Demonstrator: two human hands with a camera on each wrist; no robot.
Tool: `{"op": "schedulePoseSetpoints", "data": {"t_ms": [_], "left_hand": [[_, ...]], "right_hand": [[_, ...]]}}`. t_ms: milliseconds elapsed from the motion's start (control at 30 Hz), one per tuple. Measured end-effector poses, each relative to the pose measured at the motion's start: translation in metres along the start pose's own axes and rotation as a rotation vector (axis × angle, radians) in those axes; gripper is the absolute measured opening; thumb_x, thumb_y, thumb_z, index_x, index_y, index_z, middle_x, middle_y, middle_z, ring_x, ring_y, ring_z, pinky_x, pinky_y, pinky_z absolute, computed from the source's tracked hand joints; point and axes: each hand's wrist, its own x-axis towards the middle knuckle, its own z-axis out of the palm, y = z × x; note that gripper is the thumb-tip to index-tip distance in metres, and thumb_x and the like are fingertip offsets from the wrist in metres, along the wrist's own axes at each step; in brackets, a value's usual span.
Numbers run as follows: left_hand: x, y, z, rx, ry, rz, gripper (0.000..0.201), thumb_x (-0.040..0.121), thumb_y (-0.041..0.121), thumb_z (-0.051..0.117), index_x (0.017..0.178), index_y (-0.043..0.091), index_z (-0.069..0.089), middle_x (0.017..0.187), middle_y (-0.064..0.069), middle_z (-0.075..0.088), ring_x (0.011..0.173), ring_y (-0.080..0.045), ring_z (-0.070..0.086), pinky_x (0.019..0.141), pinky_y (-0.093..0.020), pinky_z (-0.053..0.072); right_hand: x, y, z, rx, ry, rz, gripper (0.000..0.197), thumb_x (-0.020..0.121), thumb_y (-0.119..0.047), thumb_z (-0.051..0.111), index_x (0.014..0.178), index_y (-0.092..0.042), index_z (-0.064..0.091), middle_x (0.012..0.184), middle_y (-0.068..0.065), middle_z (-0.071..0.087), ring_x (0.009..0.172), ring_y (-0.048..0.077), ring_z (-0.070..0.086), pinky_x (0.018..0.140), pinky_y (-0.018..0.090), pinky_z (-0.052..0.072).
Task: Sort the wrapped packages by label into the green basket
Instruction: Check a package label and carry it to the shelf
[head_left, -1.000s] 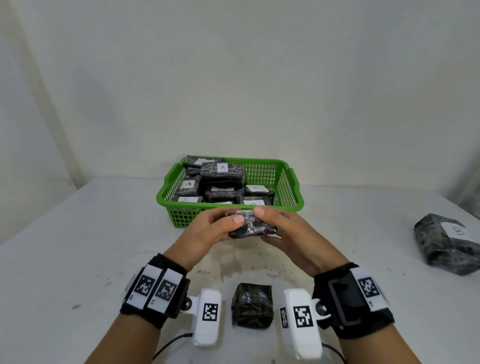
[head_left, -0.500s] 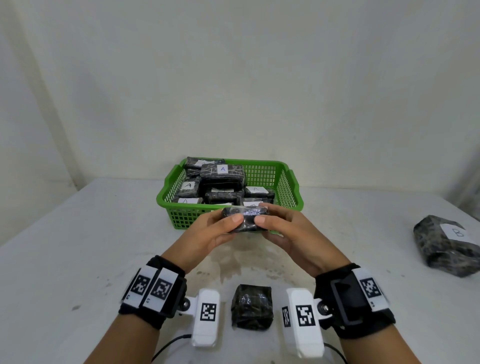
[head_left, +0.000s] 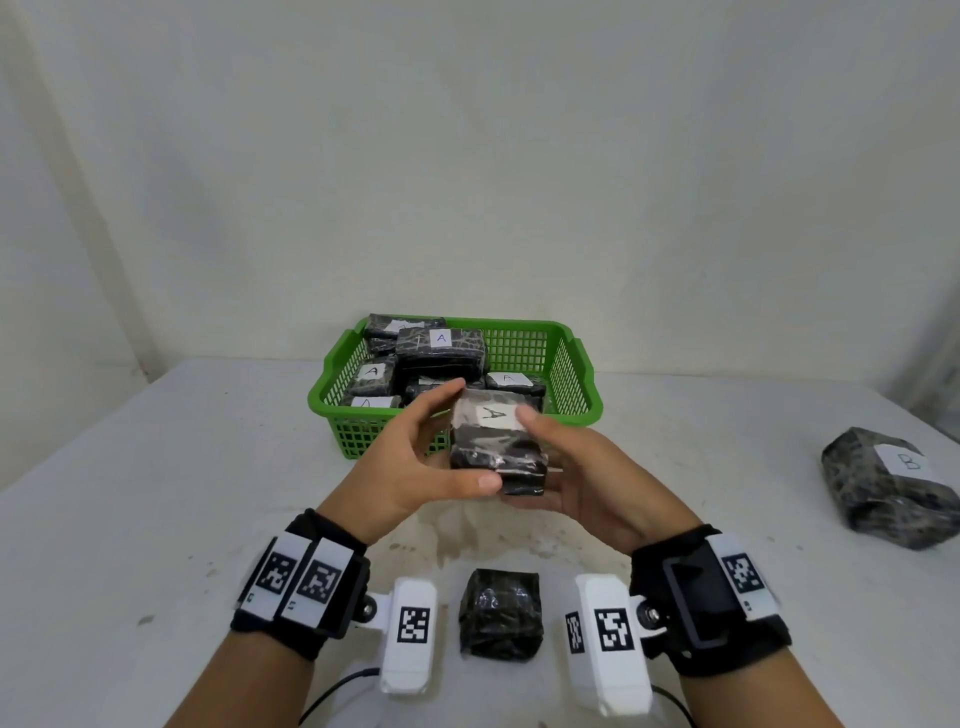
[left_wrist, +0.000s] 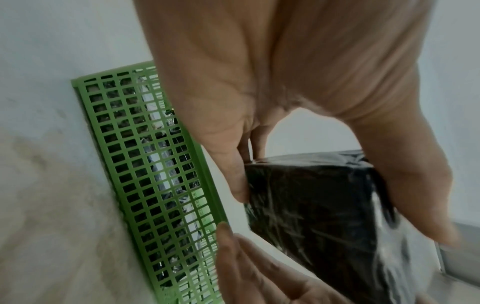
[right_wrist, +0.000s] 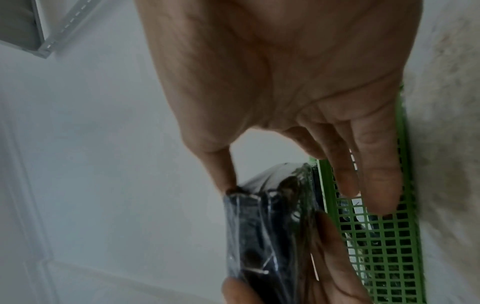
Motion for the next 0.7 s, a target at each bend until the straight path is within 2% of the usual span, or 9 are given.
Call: {"op": "schedulePoseSetpoints", "data": {"t_ms": [100, 167, 200, 300, 367, 433, 533, 600, 700], "left_hand": [[-0.001, -0.001, 0.001, 0.030, -0.054, 0.013, 0.120, 0.049, 0.035, 0.099, 0.151, 0.023, 0.038, 0.144, 0.000, 0.057, 0.133, -0.017, 0.055, 0.105, -0.042, 0.050], [0.000, 0.001, 0.003, 0.013, 0.004, 0.014, 0.114, 0.056, 0.050, 0.093, 0.151, 0.022, 0.038, 0.144, 0.003, 0.056, 0.133, -0.015, 0.056, 0.105, -0.040, 0.050], [0.001, 0.003, 0.004, 0.010, 0.052, 0.014, 0.105, 0.061, 0.051, 0.090, 0.149, 0.020, 0.042, 0.142, 0.004, 0.059, 0.131, -0.016, 0.058, 0.104, -0.039, 0.051], [0.002, 0.007, 0.009, 0.090, 0.132, 0.080, 0.066, 0.075, 0.023, 0.081, 0.135, 0.010, 0.058, 0.126, -0.004, 0.070, 0.120, -0.023, 0.066, 0.102, -0.037, 0.054], [0.000, 0.008, 0.009, 0.088, 0.185, 0.153, 0.058, 0.073, 0.010, 0.078, 0.128, 0.006, 0.062, 0.121, -0.008, 0.073, 0.115, -0.023, 0.069, 0.098, -0.032, 0.055], [-0.001, 0.011, 0.008, 0.053, 0.221, 0.227, 0.056, 0.071, -0.002, 0.078, 0.124, 0.008, 0.063, 0.118, -0.007, 0.073, 0.111, -0.020, 0.070, 0.092, -0.024, 0.056], [-0.002, 0.012, 0.005, 0.062, 0.172, 0.283, 0.058, 0.066, -0.002, 0.081, 0.119, 0.013, 0.064, 0.117, -0.008, 0.073, 0.111, -0.022, 0.069, 0.091, -0.026, 0.056], [-0.003, 0.010, 0.007, 0.127, 0.121, 0.296, 0.058, 0.064, -0.001, 0.084, 0.117, 0.013, 0.064, 0.118, -0.009, 0.072, 0.112, -0.024, 0.069, 0.095, -0.032, 0.056], [-0.005, 0.011, 0.013, 0.224, 0.070, 0.307, 0.057, 0.069, -0.004, 0.084, 0.120, 0.013, 0.064, 0.122, -0.005, 0.070, 0.118, -0.022, 0.066, 0.103, -0.044, 0.053]], "right_hand": [[0.003, 0.001, 0.000, 0.036, 0.057, 0.001, 0.033, 0.095, -0.023, 0.069, 0.123, -0.004, 0.072, 0.115, 0.016, 0.078, 0.092, 0.023, 0.076, 0.078, 0.034, 0.063], [0.003, 0.002, -0.002, 0.011, 0.072, -0.034, 0.039, 0.090, -0.014, 0.075, 0.127, -0.006, 0.067, 0.112, 0.013, 0.080, 0.092, 0.025, 0.077, 0.076, 0.034, 0.062], [0.003, 0.003, -0.002, -0.006, 0.075, -0.053, 0.046, 0.087, -0.011, 0.077, 0.130, -0.010, 0.063, 0.112, 0.011, 0.080, 0.095, 0.027, 0.078, 0.079, 0.037, 0.062], [0.001, 0.003, 0.000, -0.097, 0.099, -0.135, 0.055, 0.083, -0.003, 0.081, 0.131, -0.022, 0.062, 0.112, 0.011, 0.080, 0.105, 0.030, 0.077, 0.087, 0.043, 0.062], [0.000, 0.001, 0.003, -0.139, 0.136, -0.187, 0.054, 0.080, -0.012, 0.085, 0.128, -0.028, 0.065, 0.113, 0.008, 0.079, 0.106, 0.026, 0.076, 0.094, 0.043, 0.060], [-0.002, -0.002, 0.004, -0.149, 0.158, -0.191, 0.054, 0.073, -0.037, 0.087, 0.124, -0.034, 0.068, 0.115, 0.001, 0.078, 0.107, 0.017, 0.075, 0.100, 0.041, 0.057], [-0.004, -0.004, 0.003, -0.129, 0.069, -0.106, 0.063, 0.072, -0.069, 0.081, 0.121, -0.030, 0.072, 0.123, 0.006, 0.075, 0.109, 0.017, 0.073, 0.109, 0.044, 0.052], [-0.004, -0.002, 0.002, -0.107, 0.023, -0.053, 0.069, 0.067, -0.073, 0.073, 0.116, -0.025, 0.077, 0.125, 0.013, 0.072, 0.105, 0.021, 0.071, 0.111, 0.045, 0.051], [-0.004, -0.001, 0.003, -0.063, 0.031, -0.057, 0.052, 0.073, -0.060, 0.076, 0.109, -0.023, 0.082, 0.117, 0.007, 0.078, 0.110, 0.027, 0.071, 0.113, 0.045, 0.050]]}}
